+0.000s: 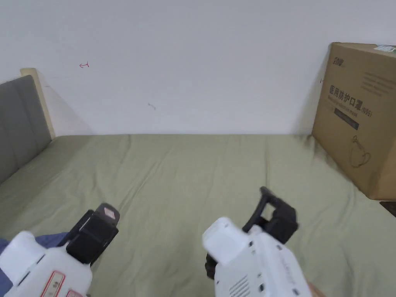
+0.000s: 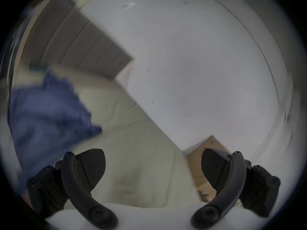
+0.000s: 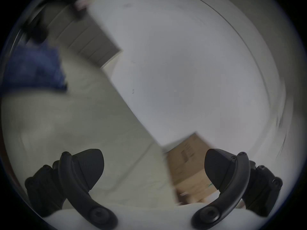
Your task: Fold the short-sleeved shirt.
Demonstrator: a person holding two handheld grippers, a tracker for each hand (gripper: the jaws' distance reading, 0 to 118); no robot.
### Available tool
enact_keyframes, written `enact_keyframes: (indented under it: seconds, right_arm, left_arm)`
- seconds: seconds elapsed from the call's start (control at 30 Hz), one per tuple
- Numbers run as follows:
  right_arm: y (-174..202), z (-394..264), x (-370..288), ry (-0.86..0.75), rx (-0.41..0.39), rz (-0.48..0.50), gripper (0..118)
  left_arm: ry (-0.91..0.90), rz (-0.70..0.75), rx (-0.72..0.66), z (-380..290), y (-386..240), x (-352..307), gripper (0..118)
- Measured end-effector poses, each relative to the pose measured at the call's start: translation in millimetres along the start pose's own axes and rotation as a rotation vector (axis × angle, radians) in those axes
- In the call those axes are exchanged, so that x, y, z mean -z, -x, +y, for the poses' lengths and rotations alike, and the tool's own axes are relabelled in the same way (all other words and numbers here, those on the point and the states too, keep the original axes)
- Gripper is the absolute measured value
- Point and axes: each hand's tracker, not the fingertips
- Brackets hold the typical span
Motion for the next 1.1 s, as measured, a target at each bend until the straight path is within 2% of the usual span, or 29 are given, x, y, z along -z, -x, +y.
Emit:
enact_keyframes:
  seconds: [0.03,0.1,0.17,0.2,0.23,0.27,0.3,0.33,0.43,0.5,0.57,0.63,0.67,0.7,0.73,0.77,0.8,0.83,0.87,0.97,1.1]
  right_arm:
    - [-13,1,3,0.015,0.157,-0.006,118]
    - [-49,-1,3,0.056,0.561,0.032,118]
    - [-74,-21,6,0.057,0.912,0.053,118]
    - [-78,-33,2,0.062,0.994,0.047,118]
    - [-79,-47,0,0.065,1.042,0.006,118]
    - [-77,-58,-3,0.096,1.029,-0.058,118]
    - [-75,-66,-4,0.134,0.964,-0.100,118]
    - [-71,-68,-7,0.130,0.929,-0.107,118]
    - [-71,-64,-17,0.073,0.799,-0.100,118]
    - [-70,-50,-22,0.036,0.713,-0.151,118]
    - [-72,-40,-28,0.026,0.643,-0.114,118]
    - [-68,-18,-37,0.043,0.628,-0.139,115]
    - [-66,-15,-41,0.037,0.625,-0.134,100]
    - [-64,-14,-46,0.003,0.615,-0.115,68]
    - [-67,-20,-42,-0.006,0.614,-0.126,26]
    - [-65,-19,-40,0.009,0.621,-0.153,8]
    - [-63,-20,-39,0.036,0.630,-0.210,8]
    - [-63,-22,-40,0.025,0.639,-0.216,8]
    - [-67,-27,-37,0.022,0.645,-0.181,8]
    - [-70,-28,-36,0.023,0.667,-0.173,5]
    - [-76,-28,-36,0.016,0.692,-0.153,2]
  left_arm:
    - [-0.028,0.014,0.117,7,-14,-2,116]
    - [-0.098,-0.006,0.432,11,-44,-7,116]
    - [-0.126,-0.013,0.759,0,-68,-11,116]
    - [-0.135,-0.003,0.893,-9,-77,-13,116]
    - [-0.152,0.028,1.005,-22,-82,-14,116]
    - [-0.173,0.063,1.067,-34,-83,-16,116]
    - [-0.180,0.051,1.052,-42,-82,-17,116]
    - [-0.167,0.034,1.013,-43,-79,-18,116]
    - [-0.073,-0.018,0.775,-33,-71,-16,116]
    - [-0.113,0.010,0.705,-27,-71,-17,116]
    - [-0.202,0.055,0.723,-21,-73,-19,116]
    - [-0.183,0.032,0.742,-14,-75,-19,114]
    - [-0.150,-0.003,0.741,-13,-76,-19,105]
    - [-0.135,-0.045,0.728,-13,-76,-20,88]
    - [-0.126,-0.053,0.723,-14,-75,-21,61]
    - [-0.116,-0.052,0.731,-15,-75,-22,17]
    - [-0.114,-0.033,0.740,-19,-75,-21,2]
    - [-0.113,-0.011,0.766,-22,-75,-20,2]
    - [-0.117,-0.006,0.784,-25,-74,-21,0]
    - [-0.077,-0.070,0.742,-23,-72,-21,0]
    - [-0.079,-0.053,0.740,-17,-75,-20,0]
